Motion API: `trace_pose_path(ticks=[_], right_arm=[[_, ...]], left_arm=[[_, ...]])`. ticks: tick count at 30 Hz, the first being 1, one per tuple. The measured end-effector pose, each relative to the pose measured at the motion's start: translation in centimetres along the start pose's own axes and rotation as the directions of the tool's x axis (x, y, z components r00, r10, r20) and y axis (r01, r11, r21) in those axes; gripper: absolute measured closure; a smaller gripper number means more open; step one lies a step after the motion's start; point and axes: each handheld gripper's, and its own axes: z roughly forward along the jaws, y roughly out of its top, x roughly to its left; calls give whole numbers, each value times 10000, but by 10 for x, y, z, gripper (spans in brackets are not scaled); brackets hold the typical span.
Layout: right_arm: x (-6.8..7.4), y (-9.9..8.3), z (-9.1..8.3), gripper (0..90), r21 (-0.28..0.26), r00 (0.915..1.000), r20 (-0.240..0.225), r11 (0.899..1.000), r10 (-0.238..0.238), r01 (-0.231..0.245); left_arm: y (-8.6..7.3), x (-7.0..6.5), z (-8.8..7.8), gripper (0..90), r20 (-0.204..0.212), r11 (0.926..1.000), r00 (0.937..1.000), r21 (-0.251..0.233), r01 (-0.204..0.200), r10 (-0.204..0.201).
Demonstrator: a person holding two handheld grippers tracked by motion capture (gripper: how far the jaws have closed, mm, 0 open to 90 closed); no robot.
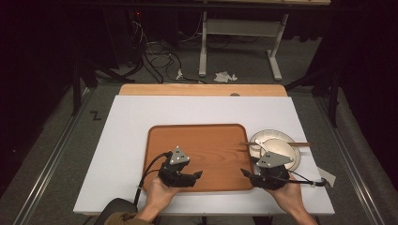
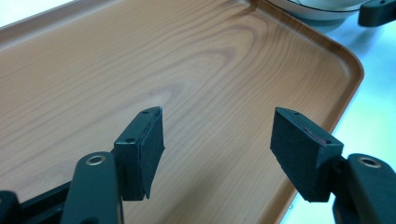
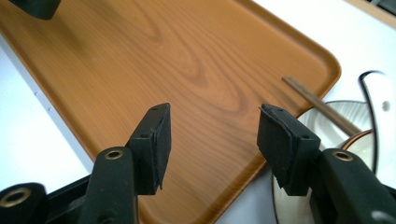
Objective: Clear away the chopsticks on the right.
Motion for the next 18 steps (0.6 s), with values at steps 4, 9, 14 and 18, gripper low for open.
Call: trace_pose_path(ticks=[4,9,14,18], right_arm=[[-1,0,-3,463,-132,9999,109,9999,-18,20],[-5,0,-4,463,-180,9999,116,9998,42,-40],[-6,0,-5,465,-261,10000,-21,9997,15,-16],[-9,0,-4,465,-275,9995,-168,9993,254,-259]], left_arm=[[0,-1,0,353,89,10000,9999,-17,52,-52],[1,4,0,353,-68,9998,9998,10,176,-176],[1,2,7,341,269,9996,9992,34,289,-290],[2,0,8,331,348,9999,9994,117,66,-70]])
